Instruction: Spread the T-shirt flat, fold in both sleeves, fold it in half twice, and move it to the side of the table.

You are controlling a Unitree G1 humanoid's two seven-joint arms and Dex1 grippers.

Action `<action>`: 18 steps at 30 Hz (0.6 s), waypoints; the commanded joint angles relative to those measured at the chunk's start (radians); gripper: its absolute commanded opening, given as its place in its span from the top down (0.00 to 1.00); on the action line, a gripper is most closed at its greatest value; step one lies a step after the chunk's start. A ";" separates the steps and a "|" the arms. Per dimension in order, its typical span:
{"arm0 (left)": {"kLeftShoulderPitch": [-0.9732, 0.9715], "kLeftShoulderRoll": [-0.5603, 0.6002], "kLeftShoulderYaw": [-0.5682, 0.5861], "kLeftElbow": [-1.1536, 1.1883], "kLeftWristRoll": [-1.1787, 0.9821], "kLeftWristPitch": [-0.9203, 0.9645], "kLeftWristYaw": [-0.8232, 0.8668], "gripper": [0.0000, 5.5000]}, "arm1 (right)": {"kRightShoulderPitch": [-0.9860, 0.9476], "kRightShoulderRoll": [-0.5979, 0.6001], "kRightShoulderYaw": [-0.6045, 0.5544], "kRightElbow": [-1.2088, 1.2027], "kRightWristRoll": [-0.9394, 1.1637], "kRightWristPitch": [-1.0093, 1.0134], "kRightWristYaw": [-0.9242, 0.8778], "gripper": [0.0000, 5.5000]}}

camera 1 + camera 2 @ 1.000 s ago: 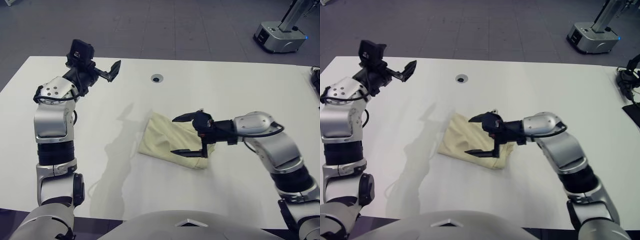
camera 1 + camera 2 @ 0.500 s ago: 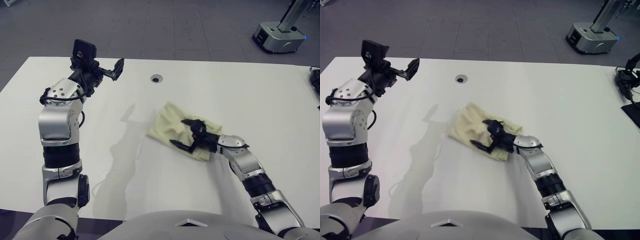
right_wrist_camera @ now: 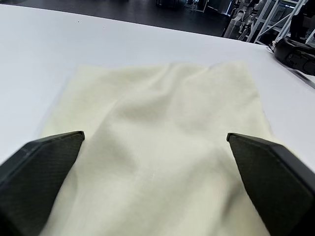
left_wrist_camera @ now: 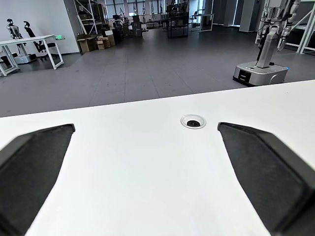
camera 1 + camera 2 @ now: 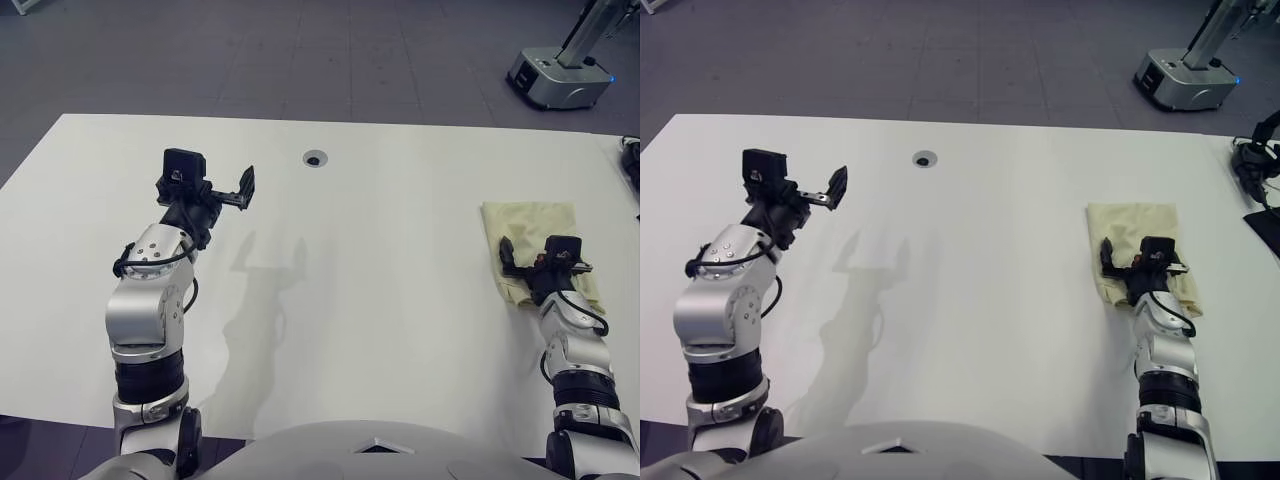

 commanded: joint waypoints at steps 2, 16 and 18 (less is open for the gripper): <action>0.007 -0.014 0.059 -0.037 0.032 0.029 0.098 0.02 | -0.032 -0.028 0.002 -0.418 -0.027 0.351 -0.120 0.02; -0.100 -0.025 -0.012 0.127 0.116 0.001 0.204 0.02 | -0.209 0.286 0.175 -0.625 -0.097 0.524 -0.274 0.02; -0.101 -0.020 -0.009 0.132 0.116 0.000 0.202 0.02 | -0.206 0.286 0.175 -0.624 -0.114 0.522 -0.270 0.02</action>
